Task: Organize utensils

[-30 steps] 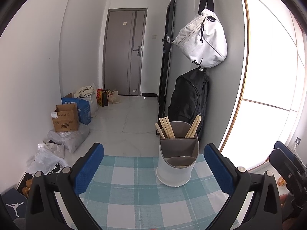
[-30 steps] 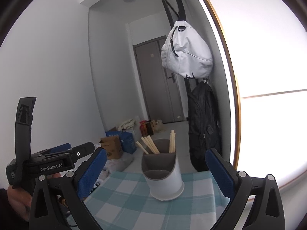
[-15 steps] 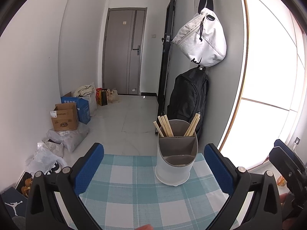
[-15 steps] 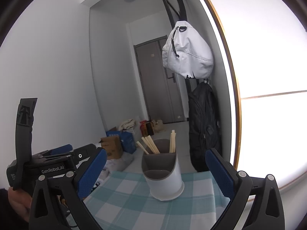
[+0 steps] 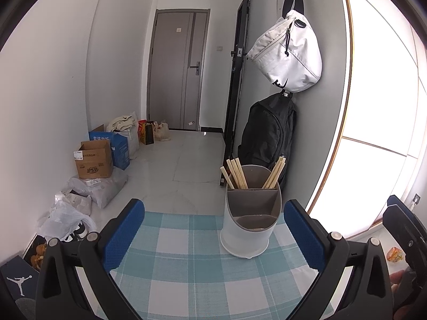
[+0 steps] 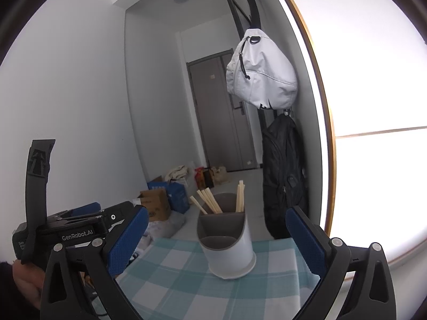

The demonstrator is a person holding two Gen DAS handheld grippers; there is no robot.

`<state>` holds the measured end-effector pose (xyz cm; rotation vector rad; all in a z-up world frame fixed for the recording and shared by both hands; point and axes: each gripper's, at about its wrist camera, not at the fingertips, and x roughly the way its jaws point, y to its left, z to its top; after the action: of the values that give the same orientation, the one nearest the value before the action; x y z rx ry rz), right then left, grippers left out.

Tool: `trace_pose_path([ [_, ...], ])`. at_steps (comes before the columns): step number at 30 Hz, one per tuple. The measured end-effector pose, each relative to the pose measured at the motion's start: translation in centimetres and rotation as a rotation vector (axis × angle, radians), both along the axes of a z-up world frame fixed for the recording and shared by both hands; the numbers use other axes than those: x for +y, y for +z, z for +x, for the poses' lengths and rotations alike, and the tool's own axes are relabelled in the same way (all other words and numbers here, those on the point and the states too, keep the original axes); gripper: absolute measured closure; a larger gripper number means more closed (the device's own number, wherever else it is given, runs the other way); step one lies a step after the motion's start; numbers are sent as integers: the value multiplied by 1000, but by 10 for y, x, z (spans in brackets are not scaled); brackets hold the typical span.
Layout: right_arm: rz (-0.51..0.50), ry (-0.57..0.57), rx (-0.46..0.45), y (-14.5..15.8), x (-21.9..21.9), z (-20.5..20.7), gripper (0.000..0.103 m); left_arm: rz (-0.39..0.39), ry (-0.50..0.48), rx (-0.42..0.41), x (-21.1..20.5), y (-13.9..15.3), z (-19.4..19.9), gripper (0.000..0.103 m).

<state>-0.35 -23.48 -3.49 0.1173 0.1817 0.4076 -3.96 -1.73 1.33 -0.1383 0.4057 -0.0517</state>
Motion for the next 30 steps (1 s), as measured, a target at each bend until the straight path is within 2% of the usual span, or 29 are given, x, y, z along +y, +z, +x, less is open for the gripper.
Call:
trace_pose_path([
  [30,-9,3,-2,-1,2,0,0,1,-5,-13,-3,2,-1,1],
])
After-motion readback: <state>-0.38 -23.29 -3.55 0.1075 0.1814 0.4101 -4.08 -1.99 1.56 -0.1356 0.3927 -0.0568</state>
